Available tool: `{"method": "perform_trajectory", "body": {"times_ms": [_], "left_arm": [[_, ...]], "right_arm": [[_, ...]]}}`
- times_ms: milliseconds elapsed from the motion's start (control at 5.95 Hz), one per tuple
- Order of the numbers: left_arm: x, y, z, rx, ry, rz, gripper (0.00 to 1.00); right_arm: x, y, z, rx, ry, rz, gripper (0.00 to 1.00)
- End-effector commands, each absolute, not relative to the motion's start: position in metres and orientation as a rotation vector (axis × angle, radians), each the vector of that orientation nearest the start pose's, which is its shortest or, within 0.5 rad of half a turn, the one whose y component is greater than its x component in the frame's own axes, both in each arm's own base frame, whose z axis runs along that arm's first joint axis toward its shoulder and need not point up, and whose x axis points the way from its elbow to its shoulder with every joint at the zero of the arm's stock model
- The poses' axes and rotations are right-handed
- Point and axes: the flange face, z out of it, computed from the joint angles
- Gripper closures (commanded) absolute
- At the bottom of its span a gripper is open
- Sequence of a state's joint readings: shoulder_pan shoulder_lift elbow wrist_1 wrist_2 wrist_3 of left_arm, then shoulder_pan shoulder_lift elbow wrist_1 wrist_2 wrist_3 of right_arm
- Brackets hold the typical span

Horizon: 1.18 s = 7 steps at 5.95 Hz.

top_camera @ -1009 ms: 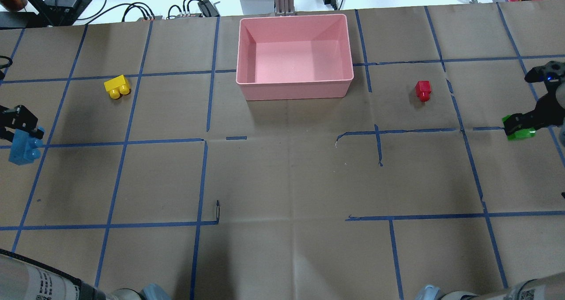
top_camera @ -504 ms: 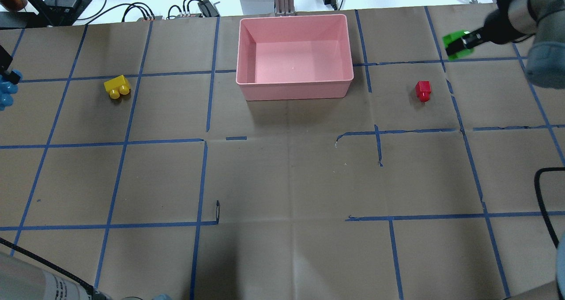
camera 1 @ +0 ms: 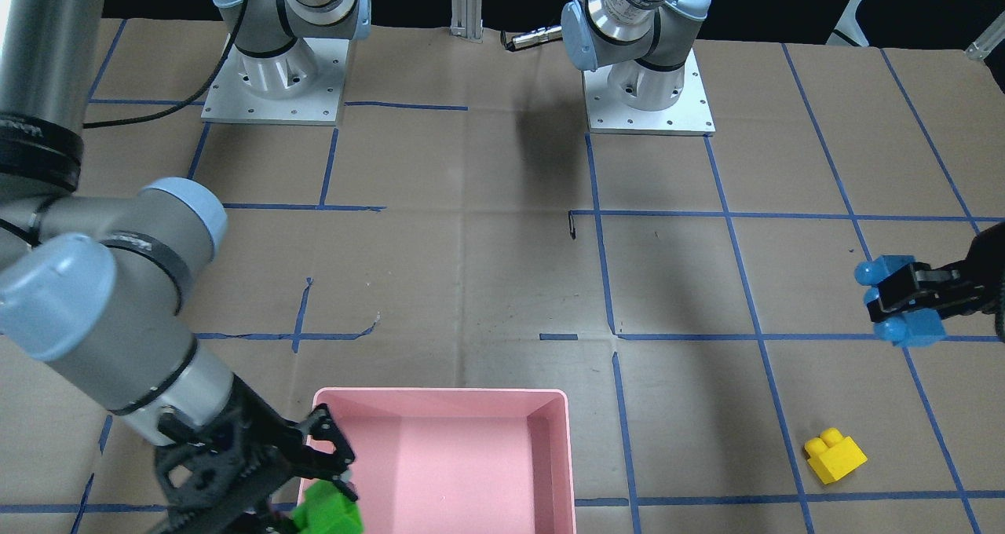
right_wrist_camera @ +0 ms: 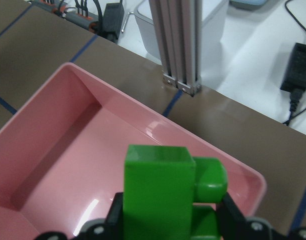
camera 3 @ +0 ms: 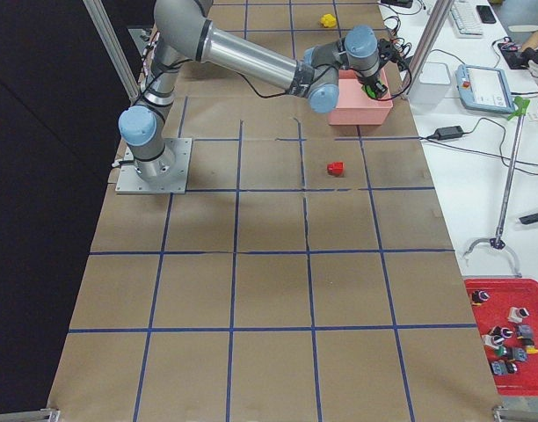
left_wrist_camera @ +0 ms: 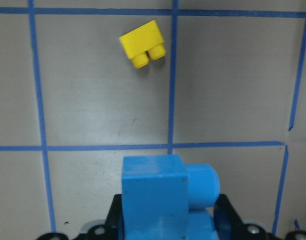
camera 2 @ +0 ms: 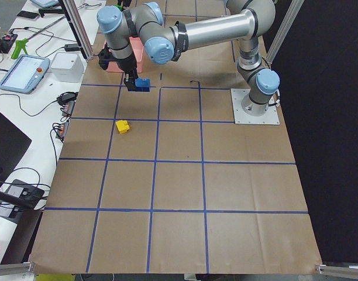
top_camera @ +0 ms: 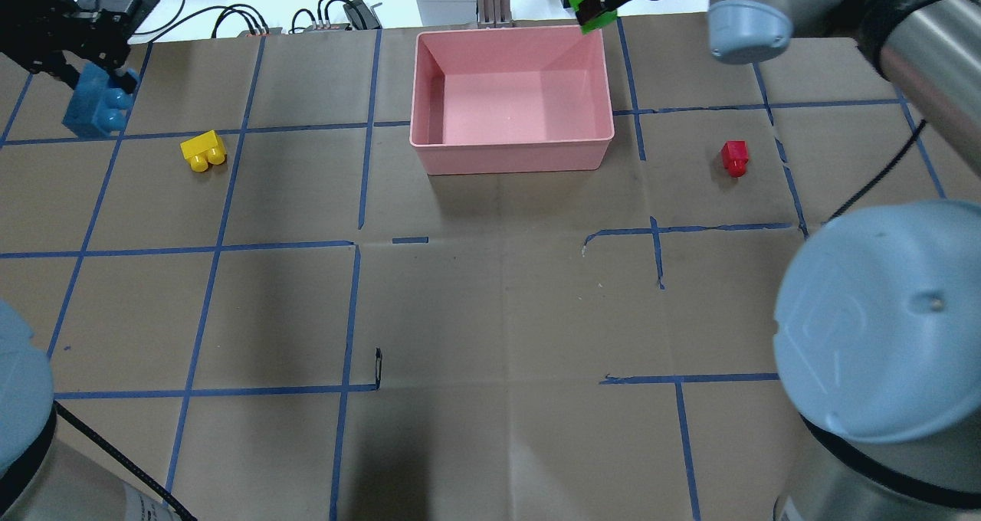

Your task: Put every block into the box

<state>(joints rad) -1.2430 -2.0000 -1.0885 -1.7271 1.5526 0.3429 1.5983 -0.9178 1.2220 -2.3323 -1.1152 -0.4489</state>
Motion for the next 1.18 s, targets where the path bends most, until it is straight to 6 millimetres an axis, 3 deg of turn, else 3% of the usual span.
{"method": "perform_trajectory", "body": {"times_ms": [0,168,504,673,841,1009], "left_arm": [[0.007,-0.695,0.438,0.004,3.202,0.176,0.9],[-0.031,-0.706,0.431,-0.021,3.196,0.175,0.9],[-0.106,-0.723,0.408,-0.083,3.21,0.114,0.9],[-0.149,-0.723,0.408,-0.126,3.245,0.095,0.9],[-0.206,-0.725,0.406,-0.165,3.25,0.041,0.9],[-0.249,-0.735,0.391,-0.256,3.251,-0.012,0.9]], "right_arm": [[0.254,-0.762,0.315,-0.758,2.573,-0.675,0.93],[0.255,-0.759,0.313,-0.753,2.577,-0.649,0.02],[0.252,-0.748,0.3,-0.712,2.599,-0.534,0.0],[0.237,-0.738,0.318,-0.701,2.677,-0.507,0.0],[0.2,-0.712,0.359,-0.644,2.795,-0.44,0.0],[0.157,-0.685,0.4,-0.56,2.843,-0.4,0.0]]}}
